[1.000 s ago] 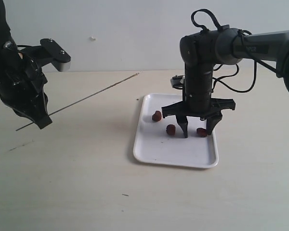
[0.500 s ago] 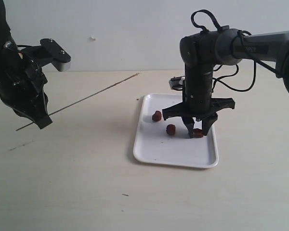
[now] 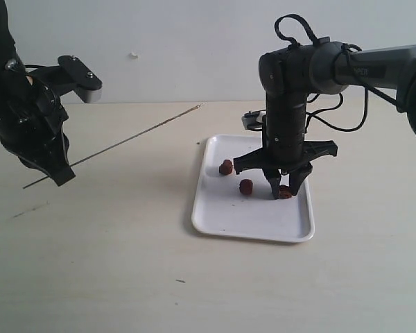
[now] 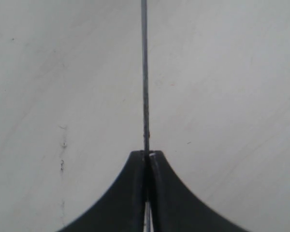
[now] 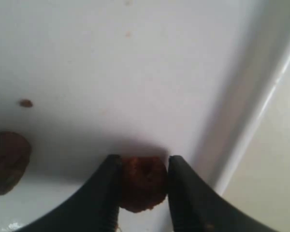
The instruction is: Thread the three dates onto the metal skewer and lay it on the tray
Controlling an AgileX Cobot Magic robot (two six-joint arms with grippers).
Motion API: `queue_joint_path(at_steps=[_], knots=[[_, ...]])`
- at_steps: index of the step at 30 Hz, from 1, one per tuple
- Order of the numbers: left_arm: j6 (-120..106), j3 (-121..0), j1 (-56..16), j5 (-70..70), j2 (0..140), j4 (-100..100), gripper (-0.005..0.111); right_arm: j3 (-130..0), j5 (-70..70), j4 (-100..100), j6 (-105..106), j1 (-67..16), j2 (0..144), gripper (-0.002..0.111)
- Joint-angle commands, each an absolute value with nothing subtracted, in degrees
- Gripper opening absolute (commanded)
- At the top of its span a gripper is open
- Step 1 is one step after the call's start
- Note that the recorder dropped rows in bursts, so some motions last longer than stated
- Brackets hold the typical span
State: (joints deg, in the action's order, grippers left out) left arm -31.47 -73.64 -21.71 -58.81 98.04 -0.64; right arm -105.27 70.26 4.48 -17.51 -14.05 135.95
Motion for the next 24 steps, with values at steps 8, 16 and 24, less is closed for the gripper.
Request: queue_joint_path(at_steps=[8,16,24], knots=[[-30.6,-73.5,-21.7,-57.4,98.0,-1.1,0.0,-104.9,70.0,5.1,-16.7,-14.0,136.8,0.03],[-27.4,-73.5,-21.7,-57.2,98.0,-1.2,0.0,-104.9,70.0,5.1,-16.7,-14.0,136.5,0.03],[-24.8,-73.5,-21.7,-57.8,98.5,-3.8,0.0,-104.9,63.5,2.5,-15.6,-11.6,131.7,0.03]])
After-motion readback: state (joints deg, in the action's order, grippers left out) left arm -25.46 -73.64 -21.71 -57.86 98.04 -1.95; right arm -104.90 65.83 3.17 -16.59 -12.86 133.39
